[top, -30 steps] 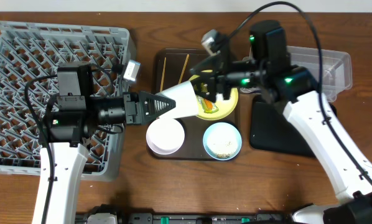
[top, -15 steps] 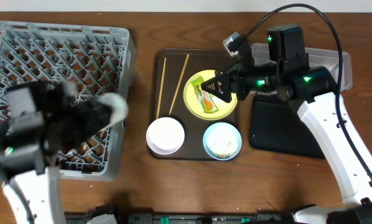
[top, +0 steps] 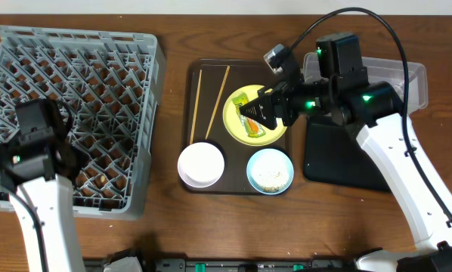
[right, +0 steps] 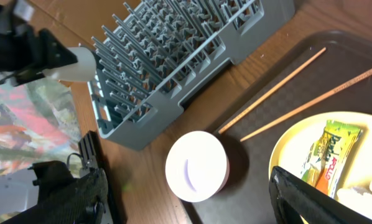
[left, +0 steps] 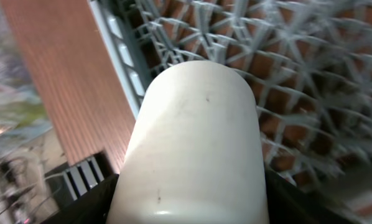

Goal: Sort waste into correct bins and load items into the dishwasher
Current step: 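Carry the cup with the left gripper into the dish rack and release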

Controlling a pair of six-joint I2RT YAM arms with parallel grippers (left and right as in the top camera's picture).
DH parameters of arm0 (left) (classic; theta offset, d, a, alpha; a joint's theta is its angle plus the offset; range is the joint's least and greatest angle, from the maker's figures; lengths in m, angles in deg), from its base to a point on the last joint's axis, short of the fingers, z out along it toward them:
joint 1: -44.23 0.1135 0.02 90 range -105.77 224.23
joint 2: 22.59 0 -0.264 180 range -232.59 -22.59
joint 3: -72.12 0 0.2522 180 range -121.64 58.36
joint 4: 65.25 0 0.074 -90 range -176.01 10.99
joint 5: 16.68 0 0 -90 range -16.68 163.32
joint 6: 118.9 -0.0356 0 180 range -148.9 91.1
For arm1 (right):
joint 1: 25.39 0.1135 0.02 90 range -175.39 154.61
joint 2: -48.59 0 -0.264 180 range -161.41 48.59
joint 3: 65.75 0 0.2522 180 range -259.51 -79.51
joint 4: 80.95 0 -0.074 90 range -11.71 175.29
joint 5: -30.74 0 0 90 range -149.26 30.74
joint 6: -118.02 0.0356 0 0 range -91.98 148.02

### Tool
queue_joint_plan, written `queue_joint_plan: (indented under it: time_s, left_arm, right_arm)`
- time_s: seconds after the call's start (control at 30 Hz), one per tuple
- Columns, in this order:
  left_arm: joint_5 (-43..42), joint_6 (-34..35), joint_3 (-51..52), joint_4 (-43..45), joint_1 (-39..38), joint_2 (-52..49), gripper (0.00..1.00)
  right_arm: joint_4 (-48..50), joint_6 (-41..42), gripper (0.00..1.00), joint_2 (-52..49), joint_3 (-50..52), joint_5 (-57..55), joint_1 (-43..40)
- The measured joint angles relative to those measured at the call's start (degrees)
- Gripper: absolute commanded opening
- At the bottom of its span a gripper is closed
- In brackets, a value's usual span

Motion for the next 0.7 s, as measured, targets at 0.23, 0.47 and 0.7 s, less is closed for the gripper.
queue_joint_plan:
  time_s: [0.23,0.47,0.7]
  left_arm:
    - [-1.01,1.86,0.31,1.68,5.09,-7.61,0.48]
    - [-10.36,1.79,0.35,2.75,12.39,-10.51,0.5]
    - [-17.66,1.57,0.35,2.89,18.86,-10.51,0.96]
  right_arm:
    - [-1.53,-0.39,0.81,0.0,0.0,-0.09,0.0]
    - [-2.12,-0.61,0.81,0.0,0.0,-0.13,0.0]
    - [-2.14,-1.22,0.82,0.0,0.0,-0.7,0.0]
